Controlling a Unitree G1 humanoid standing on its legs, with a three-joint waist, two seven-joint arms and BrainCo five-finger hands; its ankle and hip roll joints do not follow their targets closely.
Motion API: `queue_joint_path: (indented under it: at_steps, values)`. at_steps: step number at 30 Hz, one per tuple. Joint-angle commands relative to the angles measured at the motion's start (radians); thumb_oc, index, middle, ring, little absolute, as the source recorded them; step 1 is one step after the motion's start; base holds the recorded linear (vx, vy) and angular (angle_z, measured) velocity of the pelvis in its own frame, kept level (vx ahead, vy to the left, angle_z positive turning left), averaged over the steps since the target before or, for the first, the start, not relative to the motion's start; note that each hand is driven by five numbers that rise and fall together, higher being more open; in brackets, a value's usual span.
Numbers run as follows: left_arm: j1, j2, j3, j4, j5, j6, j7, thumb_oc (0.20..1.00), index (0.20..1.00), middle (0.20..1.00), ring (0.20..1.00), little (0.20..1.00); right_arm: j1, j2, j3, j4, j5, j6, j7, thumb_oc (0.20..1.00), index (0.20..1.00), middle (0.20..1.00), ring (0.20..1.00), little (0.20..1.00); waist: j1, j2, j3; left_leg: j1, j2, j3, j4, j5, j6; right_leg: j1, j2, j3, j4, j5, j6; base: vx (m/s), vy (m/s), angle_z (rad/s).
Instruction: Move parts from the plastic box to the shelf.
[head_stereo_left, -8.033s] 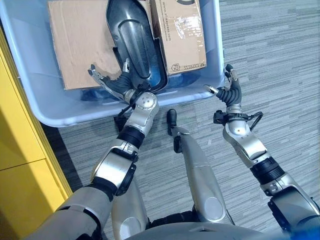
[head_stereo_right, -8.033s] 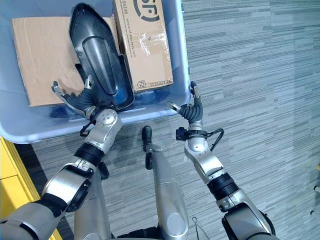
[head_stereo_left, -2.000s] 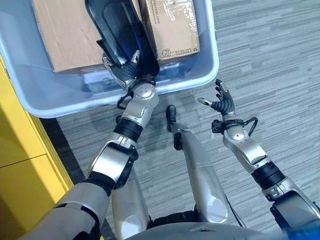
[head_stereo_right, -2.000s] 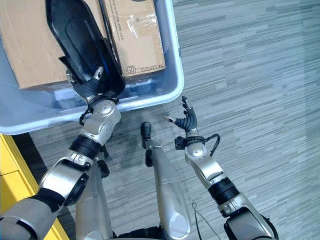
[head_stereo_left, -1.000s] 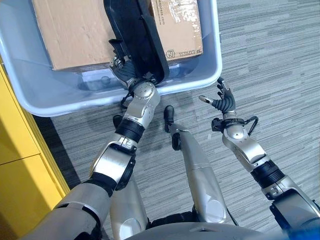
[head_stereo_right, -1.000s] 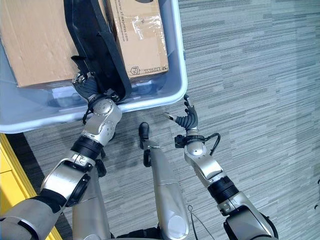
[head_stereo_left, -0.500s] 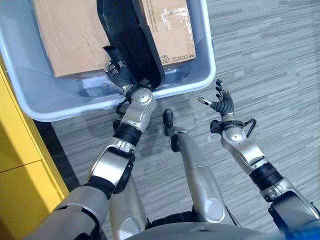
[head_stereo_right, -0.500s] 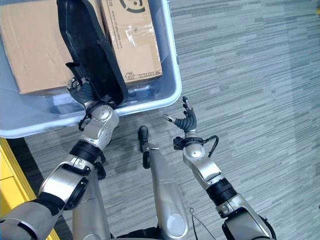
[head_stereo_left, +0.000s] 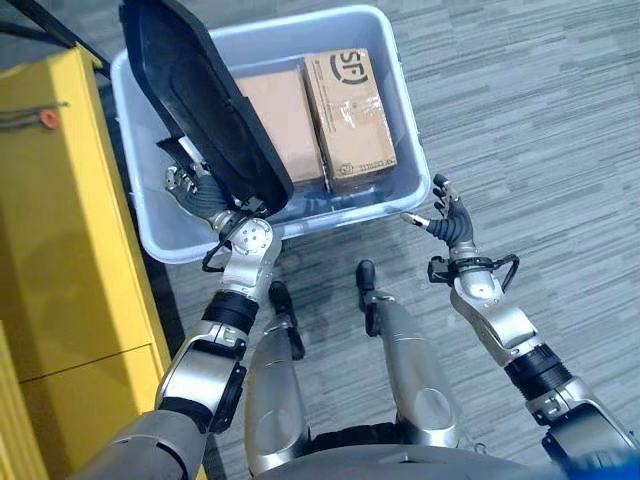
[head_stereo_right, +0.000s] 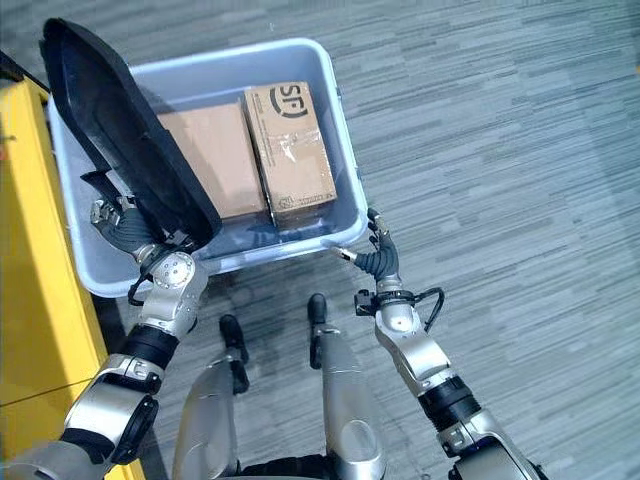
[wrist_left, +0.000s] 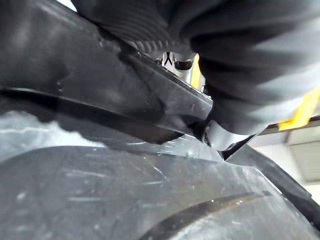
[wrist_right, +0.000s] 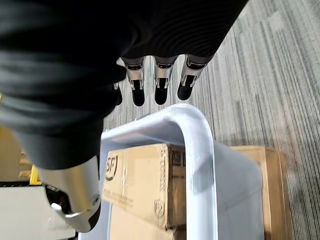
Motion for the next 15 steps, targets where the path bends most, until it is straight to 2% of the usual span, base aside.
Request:
queue_joint_path:
  at_steps: [1, 6, 7, 9, 15]
  values:
    - [-0.024, 0.022, 0.029, -0.075, 0.086, -0.079, -0.003, 0.200, 0.200, 0.200, 0.200, 0.200, 0.019, -0.032, -0.035, -0.107, -0.038, -0.025, 0.019, 1.000, 1.000, 1.000, 1.000, 1.000, -0.016, -0.003, -0.036, -0.041, 0.027, -0.041, 0.057, 0.015, -0.007, 0.084, -0.022, -0.028, -0.065, -0.023, 0.015, 0.05, 0.037, -0.01]
    - [0.002, 0.045, 0.036, -0.115, 0.070, -0.075, -0.021, 0.200, 0.200, 0.200, 0.200, 0.200, 0.037, -0.034, -0.031, -0.126, -0.042, -0.003, 0.052, 1.000, 1.000, 1.000, 1.000, 1.000, -0.013, 0.009, -0.075, 0.009, 0.026, -0.037, 0.029, 0.016, -0.005, 0.133, -0.024, -0.033, -0.082, -0.034, 0.014, 0.03, 0.011, -0.01]
    - [0.009, 0.047, 0.037, -0.124, 0.060, -0.070, -0.037, 0.200, 0.200, 0.200, 0.200, 0.200, 0.042, -0.034, -0.031, -0.130, -0.044, 0.000, 0.060, 1.000, 1.000, 1.000, 1.000, 1.000, -0.011, 0.011, -0.081, 0.018, 0.026, -0.036, 0.026, 0.016, -0.004, 0.142, -0.025, -0.037, -0.082, -0.037, 0.014, 0.04, -0.045, -0.06]
    - [0.069, 0.042, 0.034, -0.177, -0.026, -0.072, -0.141, 0.200, 0.200, 0.200, 0.200, 0.200, 0.066, -0.028, -0.029, -0.146, -0.055, -0.001, 0.083, 1.000, 1.000, 1.000, 1.000, 1.000, 0.007, 0.022, -0.100, 0.046, 0.032, -0.035, 0.033, 0.011, -0.002, 0.175, -0.028, -0.072, -0.061, -0.060, 0.006, 0.04, -0.087, -0.06]
    - [0.172, 0.024, 0.024, -0.265, -0.103, -0.045, -0.223, 0.200, 0.200, 0.200, 0.200, 0.200, 0.077, -0.019, -0.017, -0.160, -0.087, 0.008, 0.133, 1.000, 1.000, 1.000, 1.000, 1.000, 0.048, 0.039, -0.112, 0.053, 0.061, -0.068, 0.049, 0.055, -0.012, 0.194, -0.022, -0.119, 0.005, -0.104, -0.012, 0.01, -0.137, 0.06]
